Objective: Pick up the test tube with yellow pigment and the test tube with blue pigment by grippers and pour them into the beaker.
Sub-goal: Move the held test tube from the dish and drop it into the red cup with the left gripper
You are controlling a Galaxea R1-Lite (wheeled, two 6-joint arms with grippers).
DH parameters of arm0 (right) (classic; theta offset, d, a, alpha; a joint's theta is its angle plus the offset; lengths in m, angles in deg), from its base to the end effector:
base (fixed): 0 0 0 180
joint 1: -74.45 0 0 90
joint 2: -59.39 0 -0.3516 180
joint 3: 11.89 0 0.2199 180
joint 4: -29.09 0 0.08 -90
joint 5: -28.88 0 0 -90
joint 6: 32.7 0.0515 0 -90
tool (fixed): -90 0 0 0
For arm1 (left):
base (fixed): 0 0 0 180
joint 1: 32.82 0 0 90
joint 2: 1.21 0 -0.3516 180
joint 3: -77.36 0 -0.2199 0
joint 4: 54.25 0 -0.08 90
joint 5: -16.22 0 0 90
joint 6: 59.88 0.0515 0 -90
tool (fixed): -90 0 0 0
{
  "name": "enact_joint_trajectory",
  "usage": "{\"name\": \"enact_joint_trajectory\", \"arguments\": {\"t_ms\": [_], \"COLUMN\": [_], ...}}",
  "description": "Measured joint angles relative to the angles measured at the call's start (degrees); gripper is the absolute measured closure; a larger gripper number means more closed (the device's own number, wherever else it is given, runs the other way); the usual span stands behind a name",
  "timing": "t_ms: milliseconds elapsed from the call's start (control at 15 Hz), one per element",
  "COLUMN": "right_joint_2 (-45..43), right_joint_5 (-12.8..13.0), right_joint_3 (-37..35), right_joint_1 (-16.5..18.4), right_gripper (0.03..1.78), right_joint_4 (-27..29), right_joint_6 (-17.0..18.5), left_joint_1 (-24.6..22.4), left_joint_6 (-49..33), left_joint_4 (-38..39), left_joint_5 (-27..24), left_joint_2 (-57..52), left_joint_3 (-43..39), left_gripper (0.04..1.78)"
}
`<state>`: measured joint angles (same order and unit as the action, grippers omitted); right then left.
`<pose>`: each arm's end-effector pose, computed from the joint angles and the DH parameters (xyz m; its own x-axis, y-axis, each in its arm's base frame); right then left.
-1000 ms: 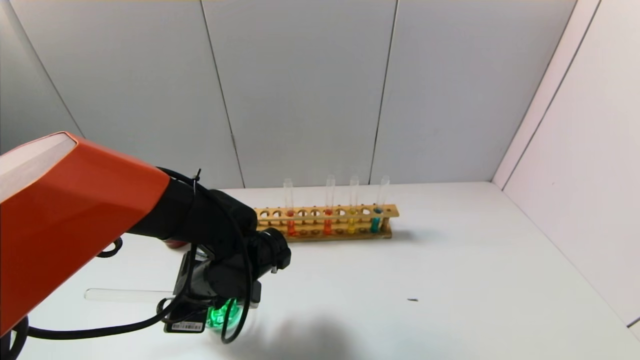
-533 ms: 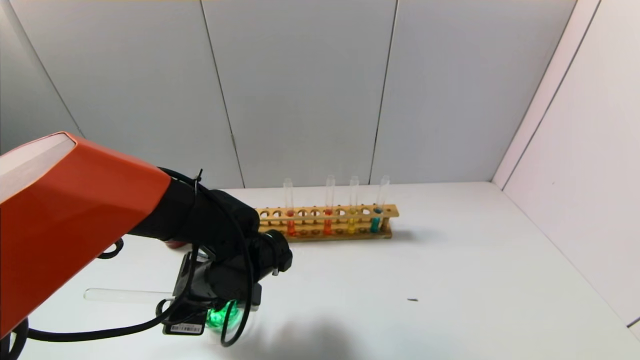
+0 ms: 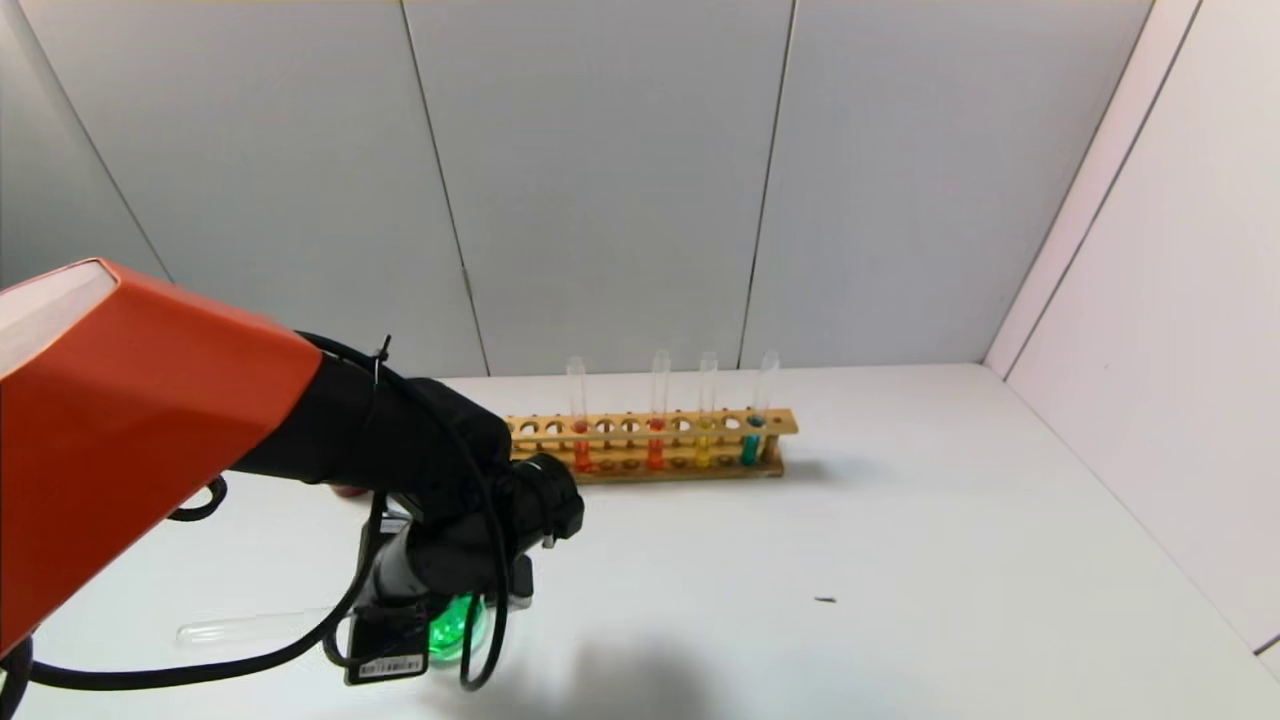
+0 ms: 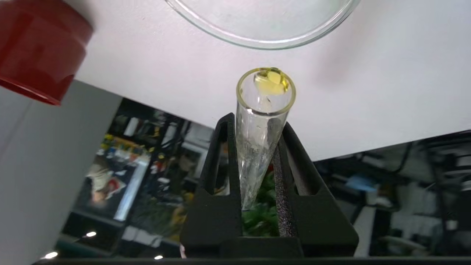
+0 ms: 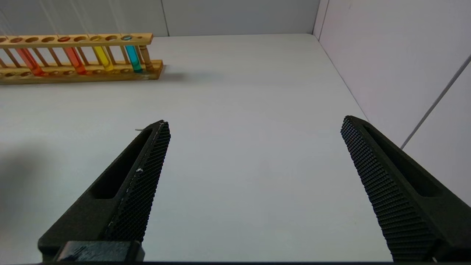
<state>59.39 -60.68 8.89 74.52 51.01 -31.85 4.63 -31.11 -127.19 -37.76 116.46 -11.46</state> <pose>-0.0145 -0.0004 0.0754 0.9998 -0.0089 -0.0199 0.0092 0.9998 0.0147 0.2885 -0.1828 0.0933 0.2524 0.5474 -0.7979 0.8751 0.2228 0.4297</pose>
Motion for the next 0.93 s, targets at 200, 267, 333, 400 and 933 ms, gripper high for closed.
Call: {"name": "enact_joint_trajectory", "arguments": {"t_ms": [200,267,333,400,933], "right_joint_2": [0.00,0.00,0.00,0.00,0.00], "right_joint_5": [0.00,0.02,-0.02,0.00,0.00], "right_joint_3": [0.00,0.00,0.00,0.00,0.00], "right_joint_1": [0.00,0.00,0.00,0.00,0.00], "right_gripper": [0.11,0.11,0.11,0.11,0.11], "right_joint_4": [0.00,0.00,0.02,0.00,0.00], "right_joint_6": [0.02,0.02,0.00,0.02,0.02], "left_joint_1": [-0.82,-1.10,-1.26,-1.60,-18.63], "left_joint_6": [-7.19,-9.37,-11.87,-14.36,-16.87], "left_joint_4": [1.62,3.57,5.68,7.44,16.40], "left_joint_5": [-4.89,-6.25,-7.03,-7.30,-12.63], "left_joint_2": [-3.44,-5.10,-6.94,-9.06,-27.45], "left_joint_3": [-1.87,-2.65,-3.33,-3.80,-4.19], "left_gripper": [1.51,1.51,1.51,1.51,1.51]}}
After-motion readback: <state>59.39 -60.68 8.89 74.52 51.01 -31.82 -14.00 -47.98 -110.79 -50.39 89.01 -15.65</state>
